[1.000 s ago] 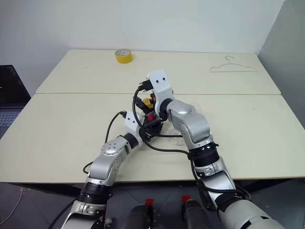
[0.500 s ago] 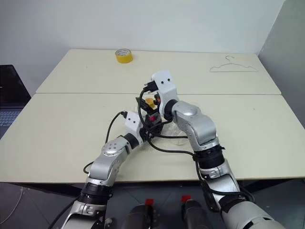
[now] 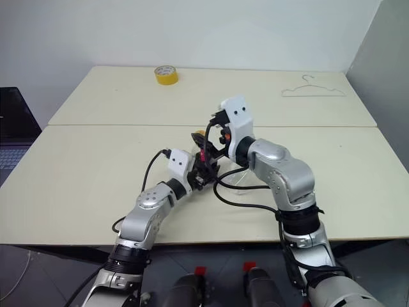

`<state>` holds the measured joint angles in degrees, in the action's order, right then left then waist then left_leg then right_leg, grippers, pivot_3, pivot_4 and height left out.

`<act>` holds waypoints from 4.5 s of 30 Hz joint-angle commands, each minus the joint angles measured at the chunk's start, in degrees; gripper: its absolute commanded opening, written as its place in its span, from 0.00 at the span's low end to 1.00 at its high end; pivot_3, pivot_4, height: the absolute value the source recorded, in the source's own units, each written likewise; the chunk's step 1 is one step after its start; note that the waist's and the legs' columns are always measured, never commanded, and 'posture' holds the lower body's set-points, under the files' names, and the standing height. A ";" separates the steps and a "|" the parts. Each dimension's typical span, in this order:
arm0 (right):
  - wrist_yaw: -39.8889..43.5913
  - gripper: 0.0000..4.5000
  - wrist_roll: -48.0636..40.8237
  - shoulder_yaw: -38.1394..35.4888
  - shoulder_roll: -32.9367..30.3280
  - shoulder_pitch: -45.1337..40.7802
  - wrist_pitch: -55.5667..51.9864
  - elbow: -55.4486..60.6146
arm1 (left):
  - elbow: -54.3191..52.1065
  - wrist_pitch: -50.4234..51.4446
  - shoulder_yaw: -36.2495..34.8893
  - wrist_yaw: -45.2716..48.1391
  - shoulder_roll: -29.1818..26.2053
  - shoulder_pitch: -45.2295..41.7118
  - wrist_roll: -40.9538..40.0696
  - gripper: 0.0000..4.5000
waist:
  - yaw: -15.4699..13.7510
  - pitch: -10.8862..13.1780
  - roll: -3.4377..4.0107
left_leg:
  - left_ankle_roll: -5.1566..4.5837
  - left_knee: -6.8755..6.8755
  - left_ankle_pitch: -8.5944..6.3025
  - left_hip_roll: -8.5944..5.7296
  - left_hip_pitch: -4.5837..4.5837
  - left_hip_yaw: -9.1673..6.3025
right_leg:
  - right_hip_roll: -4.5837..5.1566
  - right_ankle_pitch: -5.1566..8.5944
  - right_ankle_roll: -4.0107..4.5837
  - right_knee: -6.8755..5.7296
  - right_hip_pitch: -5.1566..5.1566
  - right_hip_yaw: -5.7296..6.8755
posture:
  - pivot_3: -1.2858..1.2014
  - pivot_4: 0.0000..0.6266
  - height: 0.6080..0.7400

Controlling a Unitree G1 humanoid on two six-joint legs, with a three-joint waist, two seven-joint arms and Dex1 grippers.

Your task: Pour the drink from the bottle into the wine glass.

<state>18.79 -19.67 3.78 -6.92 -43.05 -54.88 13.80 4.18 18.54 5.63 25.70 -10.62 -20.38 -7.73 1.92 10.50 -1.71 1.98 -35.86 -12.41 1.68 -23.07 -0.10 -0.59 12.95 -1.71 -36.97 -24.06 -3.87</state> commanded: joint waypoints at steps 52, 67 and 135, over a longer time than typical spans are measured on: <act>-6.55 0.99 3.23 -1.12 12.63 -9.69 16.93 -24.17 | 3.19 2.75 1.12 -0.71 -0.17 3.17 0.81 0.68 | 0.89 -0.10 -0.01 | 0.00 -0.01 0.00 0.05 0.05 0.03 | -0.03 0.01 0.01 -0.03 0.01 -0.04 | 0.52 0.24 1.00; -4.89 0.99 0.74 -1.51 9.73 -4.99 10.45 -13.89 | 3.47 2.80 1.03 -0.49 -0.58 2.79 0.73 0.68 | 0.68 -0.10 -0.02 | 0.00 0.01 0.00 0.02 0.01 0.00 | -0.01 0.01 0.01 0.01 0.00 -0.03 | 0.52 0.24 1.00; -0.17 0.99 -2.88 0.08 8.24 0.15 11.43 -6.87 | 5.56 1.77 0.83 -0.09 -0.34 1.55 1.10 0.68 | 0.77 -0.13 -0.03 | 0.00 0.01 0.00 0.04 0.03 -0.01 | 0.00 0.02 0.02 0.03 0.00 -0.04 | 0.52 0.24 1.00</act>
<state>17.66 -21.05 4.20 1.31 -42.80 -42.84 2.90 4.85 18.22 5.05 25.61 -11.01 -20.91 -7.75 2.68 10.37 -1.74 1.98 -35.85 -12.41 1.72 -23.04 -0.11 -0.59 12.96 -1.68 -36.94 -24.06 -3.90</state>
